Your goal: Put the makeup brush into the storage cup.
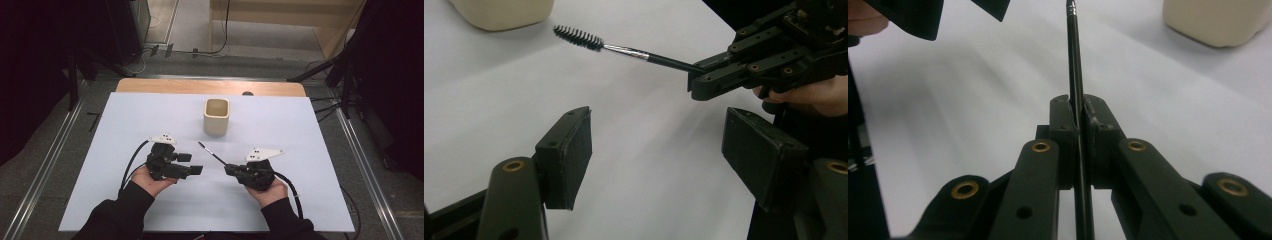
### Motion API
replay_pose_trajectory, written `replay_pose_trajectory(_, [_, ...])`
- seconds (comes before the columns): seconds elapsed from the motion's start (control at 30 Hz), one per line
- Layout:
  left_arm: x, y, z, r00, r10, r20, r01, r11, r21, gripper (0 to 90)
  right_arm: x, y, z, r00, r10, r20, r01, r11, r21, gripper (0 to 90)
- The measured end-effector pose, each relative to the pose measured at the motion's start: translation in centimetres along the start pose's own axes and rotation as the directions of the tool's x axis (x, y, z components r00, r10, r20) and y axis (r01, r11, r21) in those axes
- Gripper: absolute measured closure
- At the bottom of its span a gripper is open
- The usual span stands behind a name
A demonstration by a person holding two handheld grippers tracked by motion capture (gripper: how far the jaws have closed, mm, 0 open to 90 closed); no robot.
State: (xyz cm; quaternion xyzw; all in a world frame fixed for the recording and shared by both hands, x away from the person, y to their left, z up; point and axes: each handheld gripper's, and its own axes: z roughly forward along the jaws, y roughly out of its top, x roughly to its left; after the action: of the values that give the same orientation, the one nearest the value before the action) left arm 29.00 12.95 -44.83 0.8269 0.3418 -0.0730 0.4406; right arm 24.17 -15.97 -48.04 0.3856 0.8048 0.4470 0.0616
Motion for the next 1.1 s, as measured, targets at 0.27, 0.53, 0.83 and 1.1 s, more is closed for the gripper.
replay_pose_trajectory(0.27, [0.2,0.0,0.1,0.9998,-0.020,0.007,0.020,0.9998,-0.002,28.5,0.8,0.4,0.9,0.9991,0.039,0.013,-0.039,0.999,-0.007,85.5])
replay_pose_trajectory(0.53, [0.5,-0.1,0.0,0.9994,-0.035,-0.005,0.035,0.9994,-0.001,28.6,1.3,0.6,1.9,0.9944,0.105,0.011,-0.104,0.993,-0.048,85.5])
replay_pose_trajectory(0.83, [0.7,-0.2,0.2,0.9979,-0.064,0.003,0.064,0.9979,-0.011,29.3,2.1,-0.4,2.2,0.9895,0.144,0.004,-0.144,0.987,-0.066,85.4])
replay_pose_trajectory(1.1, [0.7,-0.2,0.4,0.9973,-0.073,-0.006,0.073,0.9973,-0.012,29.6,2.8,-1.4,2.7,0.9822,0.188,-0.002,-0.187,0.977,-0.101,85.4])
